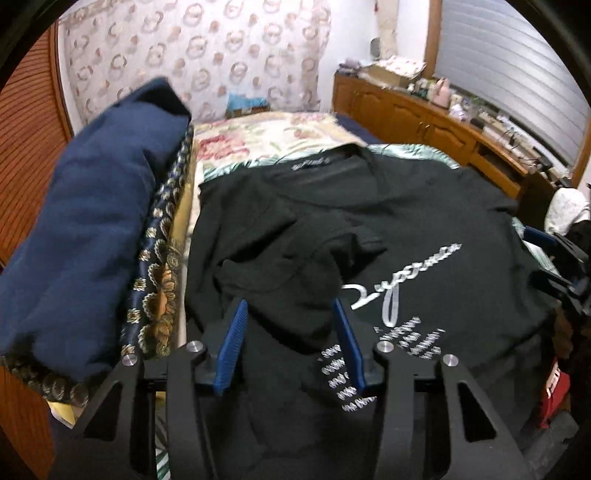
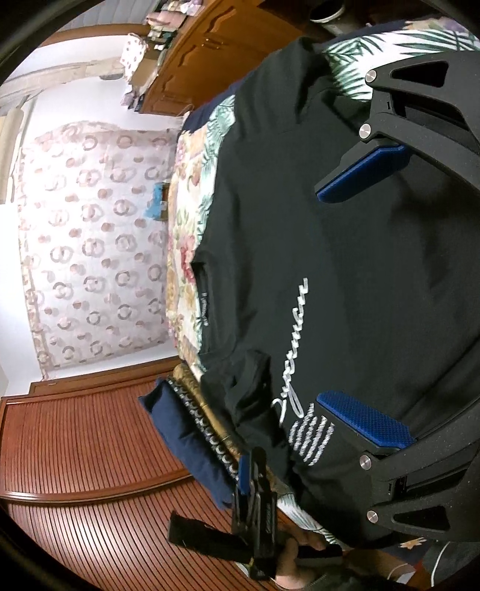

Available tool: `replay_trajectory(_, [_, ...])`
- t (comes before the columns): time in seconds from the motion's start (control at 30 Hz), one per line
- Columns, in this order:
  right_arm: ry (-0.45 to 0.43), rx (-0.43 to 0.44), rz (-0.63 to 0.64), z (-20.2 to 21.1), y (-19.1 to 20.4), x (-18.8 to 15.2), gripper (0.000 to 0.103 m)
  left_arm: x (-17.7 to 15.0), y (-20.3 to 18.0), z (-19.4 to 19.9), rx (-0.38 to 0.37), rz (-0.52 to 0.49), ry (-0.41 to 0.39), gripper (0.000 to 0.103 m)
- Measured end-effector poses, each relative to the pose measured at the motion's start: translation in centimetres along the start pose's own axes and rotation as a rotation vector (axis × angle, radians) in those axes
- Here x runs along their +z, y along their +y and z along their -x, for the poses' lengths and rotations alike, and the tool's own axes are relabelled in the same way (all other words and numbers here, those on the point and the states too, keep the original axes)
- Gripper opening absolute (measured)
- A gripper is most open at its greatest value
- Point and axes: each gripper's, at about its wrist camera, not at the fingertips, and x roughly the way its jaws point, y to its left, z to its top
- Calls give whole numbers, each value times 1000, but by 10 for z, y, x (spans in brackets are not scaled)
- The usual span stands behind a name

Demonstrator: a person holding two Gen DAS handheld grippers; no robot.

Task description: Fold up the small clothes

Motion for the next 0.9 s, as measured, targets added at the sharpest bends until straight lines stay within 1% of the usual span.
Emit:
replay_trajectory(0.13, [27,5,1,-5,9,-2,102,-3,3,-19,34,17,51,49])
replay_trajectory(0.23, [30,6,10,-5,16,1,102,-4,4,-19,40,19,46,51])
replay_trajectory(0.27, [34,9,9,-6,13,3,102,-4,2,-19,43,20,43,51])
replay_trajectory(0.37, [50,10,19,-9,12,9,102,0,5,-17,37,40,16,52])
replay_trajectory(0.4, [53,10,29,-9,14,10,102,2,6,-15,37,53,-4,52])
replay_trajectory(0.53, [63,23,52,-9,2,11,102,10,12,-10,53,85,-71,51])
replay_trajectory(0.57, [65,25,53,-11,-2,11,102,13,12,-11,60,84,-80,50])
replay_trajectory(0.6, [65,25,55,-10,-2,11,102,15,12,-15,82,71,-77,46])
replay_trajectory(0.67, [66,27,56,-8,-8,10,102,17,10,-24,135,50,-50,42])
replay_trajectory(0.77, [67,33,56,-6,-11,9,102,13,12,-36,174,38,-3,39])
replay_trajectory(0.83, [67,37,53,-5,-12,9,102,11,11,-41,198,25,10,37])
replay_trajectory(0.87, [66,38,51,-5,-12,9,102,11,12,-41,198,22,10,31])
replay_trajectory(0.9, [65,38,50,-5,-12,10,102,11,13,-42,192,23,9,21])
